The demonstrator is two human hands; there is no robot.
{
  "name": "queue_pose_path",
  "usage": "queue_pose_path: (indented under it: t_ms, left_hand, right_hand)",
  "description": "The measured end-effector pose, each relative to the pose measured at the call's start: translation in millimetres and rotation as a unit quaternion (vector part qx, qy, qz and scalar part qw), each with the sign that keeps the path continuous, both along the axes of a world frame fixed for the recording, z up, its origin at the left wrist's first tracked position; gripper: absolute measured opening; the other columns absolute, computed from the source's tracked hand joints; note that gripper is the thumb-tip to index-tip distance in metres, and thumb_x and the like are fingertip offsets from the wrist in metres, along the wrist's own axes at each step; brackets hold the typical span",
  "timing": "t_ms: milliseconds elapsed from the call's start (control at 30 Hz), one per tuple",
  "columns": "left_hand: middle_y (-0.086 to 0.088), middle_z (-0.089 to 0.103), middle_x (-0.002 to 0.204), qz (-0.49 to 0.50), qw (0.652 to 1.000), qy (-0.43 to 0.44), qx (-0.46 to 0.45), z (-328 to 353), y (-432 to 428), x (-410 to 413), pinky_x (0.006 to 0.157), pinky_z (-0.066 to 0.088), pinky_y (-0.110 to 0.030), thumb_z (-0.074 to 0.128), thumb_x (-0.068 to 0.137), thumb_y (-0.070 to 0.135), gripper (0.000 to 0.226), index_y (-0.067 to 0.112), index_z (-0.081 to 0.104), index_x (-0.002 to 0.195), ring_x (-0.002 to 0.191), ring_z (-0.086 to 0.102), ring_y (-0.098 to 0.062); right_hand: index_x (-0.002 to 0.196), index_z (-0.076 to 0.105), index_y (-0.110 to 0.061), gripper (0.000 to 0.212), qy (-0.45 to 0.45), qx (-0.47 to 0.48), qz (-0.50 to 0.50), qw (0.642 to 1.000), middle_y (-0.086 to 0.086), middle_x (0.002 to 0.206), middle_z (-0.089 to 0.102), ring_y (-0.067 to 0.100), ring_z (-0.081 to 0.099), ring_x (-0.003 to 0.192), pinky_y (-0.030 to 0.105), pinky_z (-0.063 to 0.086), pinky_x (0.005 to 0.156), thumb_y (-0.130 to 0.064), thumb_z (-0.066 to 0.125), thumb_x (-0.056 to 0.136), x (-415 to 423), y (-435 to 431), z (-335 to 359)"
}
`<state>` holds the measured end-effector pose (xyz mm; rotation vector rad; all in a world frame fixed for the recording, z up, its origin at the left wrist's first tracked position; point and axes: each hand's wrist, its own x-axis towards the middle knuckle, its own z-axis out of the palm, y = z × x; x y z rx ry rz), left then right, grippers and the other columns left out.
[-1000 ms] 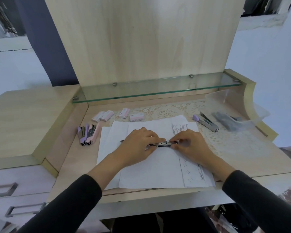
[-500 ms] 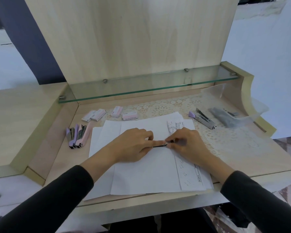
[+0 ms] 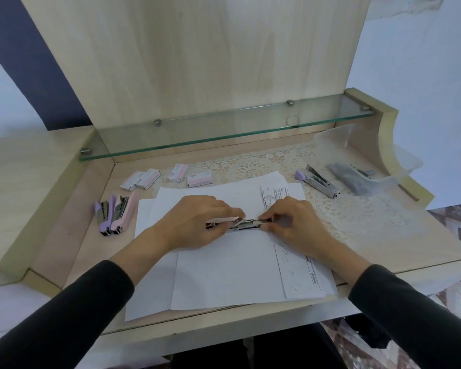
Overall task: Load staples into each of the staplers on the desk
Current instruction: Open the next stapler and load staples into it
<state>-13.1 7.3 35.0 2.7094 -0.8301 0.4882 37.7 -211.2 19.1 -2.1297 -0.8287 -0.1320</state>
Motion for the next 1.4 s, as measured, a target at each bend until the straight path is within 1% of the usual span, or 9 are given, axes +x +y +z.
queue_pose_path:
  t_ms: [100,267,367,633,767,967,1133,1267,1400]
  left_hand:
    - [0.009,0.072,0.084,0.023,0.996,0.016,-0.090,-1,-5,-4,0.063,0.052,-0.027,0.054,0.083,0.037,0.024,0.026,0.068,0.099,0.074,0.064,-0.005]
    - [0.011,0.069,0.071,0.074,0.990,0.020,-0.115,-1,-26,1,0.059,0.049,-0.021,0.066,0.073,0.041,0.021,0.021,0.068,0.077,0.070,0.059,-0.002]
    - [0.011,0.068,0.069,0.106,0.986,0.028,-0.126,-2,-30,3,0.056,0.050,-0.024,0.067,0.071,0.036,0.017,0.024,0.071,0.082,0.063,0.057,-0.003]
    - [0.007,0.071,0.073,0.142,0.975,0.057,-0.159,0,-30,-5,0.062,0.053,-0.021,0.065,0.073,0.032,0.017,0.020,0.073,0.081,0.068,0.062,-0.005]
    - [0.009,0.069,0.071,0.160,0.964,0.069,-0.199,1,-32,-9,0.064,0.052,-0.014,0.071,0.074,0.012,0.004,0.015,0.072,0.077,0.068,0.064,-0.001]
    - [0.001,0.069,0.075,0.197,0.938,0.105,-0.267,2,-25,-16,0.062,0.055,-0.020,0.065,0.077,0.004,0.012,0.015,0.061,0.075,0.064,0.065,-0.005]
    - [0.015,0.065,0.091,0.233,0.955,0.139,-0.123,2,-20,-21,0.077,0.049,-0.022,0.070,0.077,0.031,0.030,0.027,0.064,0.106,0.082,0.061,-0.003]
    - [0.005,0.065,0.092,0.248,0.956,0.139,-0.072,4,-22,-21,0.069,0.044,-0.031,0.064,0.083,0.028,0.012,0.023,0.070,0.092,0.078,0.053,-0.014]
    - [0.001,0.060,0.101,0.237,0.959,0.142,-0.065,-3,-20,-20,0.071,0.036,-0.025,0.061,0.086,0.022,0.018,0.016,0.068,0.101,0.079,0.045,-0.011]
  right_hand:
    - [0.079,0.073,-0.009,0.011,0.004,0.000,-0.004,1.000,-0.018,0.068,0.055,0.009,0.052,0.071,0.014,0.039,0.068,-0.010,0.076,0.069,-1,0,1]
    - [0.079,0.073,-0.008,0.011,-0.004,0.006,-0.008,1.000,-0.016,0.068,0.056,0.011,0.052,0.071,0.014,0.038,0.068,-0.008,0.076,0.068,-2,2,1]
    - [0.079,0.073,-0.008,0.012,-0.007,0.000,-0.007,1.000,-0.012,0.070,0.057,0.012,0.052,0.071,0.014,0.038,0.067,-0.009,0.076,0.068,-2,1,0]
    - [0.082,0.073,-0.009,0.012,0.004,-0.004,-0.005,1.000,-0.028,0.068,0.049,0.004,0.049,0.072,0.006,0.034,0.067,-0.010,0.075,0.070,-1,2,1]
    - [0.083,0.073,-0.008,0.012,0.016,0.002,-0.012,1.000,-0.018,0.069,0.055,0.010,0.051,0.074,0.008,0.035,0.068,-0.010,0.074,0.070,-1,2,1]
    - [0.083,0.072,-0.008,0.012,0.019,0.002,-0.007,1.000,-0.011,0.073,0.059,0.010,0.051,0.075,0.008,0.035,0.069,-0.011,0.073,0.072,-2,1,1]
    - [0.083,0.072,-0.008,0.012,0.018,0.003,-0.008,1.000,-0.005,0.076,0.062,0.010,0.052,0.075,0.009,0.036,0.070,-0.011,0.074,0.072,-2,0,0]
    - [0.080,0.073,-0.010,0.009,0.026,0.007,-0.011,1.000,-0.006,0.074,0.062,0.013,0.055,0.075,0.013,0.040,0.071,-0.011,0.073,0.071,-2,0,-1]
    - [0.077,0.073,-0.012,0.004,0.057,0.012,-0.005,0.998,0.000,0.077,0.070,0.014,0.061,0.075,0.018,0.045,0.069,-0.015,0.070,0.076,0,-1,-1]
